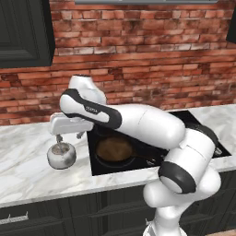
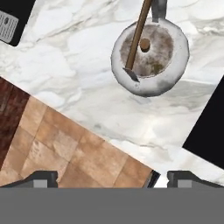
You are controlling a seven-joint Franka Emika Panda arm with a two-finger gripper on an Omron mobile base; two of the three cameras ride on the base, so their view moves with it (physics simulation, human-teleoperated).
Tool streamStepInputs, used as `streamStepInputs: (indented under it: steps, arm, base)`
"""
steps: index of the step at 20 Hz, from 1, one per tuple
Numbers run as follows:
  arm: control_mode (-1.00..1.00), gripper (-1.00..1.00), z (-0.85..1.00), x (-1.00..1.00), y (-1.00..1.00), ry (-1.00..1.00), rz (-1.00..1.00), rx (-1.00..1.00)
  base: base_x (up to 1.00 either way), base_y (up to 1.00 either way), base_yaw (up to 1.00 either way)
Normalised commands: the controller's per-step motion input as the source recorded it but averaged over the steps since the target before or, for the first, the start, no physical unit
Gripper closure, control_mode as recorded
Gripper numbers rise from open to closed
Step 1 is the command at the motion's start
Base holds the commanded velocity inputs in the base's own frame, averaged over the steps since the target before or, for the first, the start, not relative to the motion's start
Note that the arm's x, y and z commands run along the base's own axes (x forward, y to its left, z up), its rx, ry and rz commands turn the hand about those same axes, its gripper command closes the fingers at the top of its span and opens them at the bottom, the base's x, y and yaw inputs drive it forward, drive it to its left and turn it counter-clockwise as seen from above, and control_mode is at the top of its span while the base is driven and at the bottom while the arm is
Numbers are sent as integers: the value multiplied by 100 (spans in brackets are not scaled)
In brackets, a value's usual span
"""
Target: Pick the kettle from the counter and place it on a stove burner. Then turn the burner on.
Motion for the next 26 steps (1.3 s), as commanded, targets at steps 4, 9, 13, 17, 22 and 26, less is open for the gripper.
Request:
streamStepInputs:
  steps: [4, 9, 13, 17, 22, 26]
  arm:
    - [-100, -100, -3, 4, 14, 3, 0, -4]
    - [-100, -100, -16, 27, 1, 0, 0, -2]
    - [-100, -100, -32, 46, 13, 0, 0, -7]
    - [-100, -100, -38, 56, 33, 4, 0, -3]
    - [-100, -100, -40, 55, 40, 6, 0, -4]
    - [-100, -100, -32, 43, 32, 3, 0, -9]
  base:
    - [0, 0, 0]
    - [0, 0, 0]
    - [0, 0, 0]
    - [0, 0, 0]
    - [0, 0, 0]
    - [0, 0, 0]
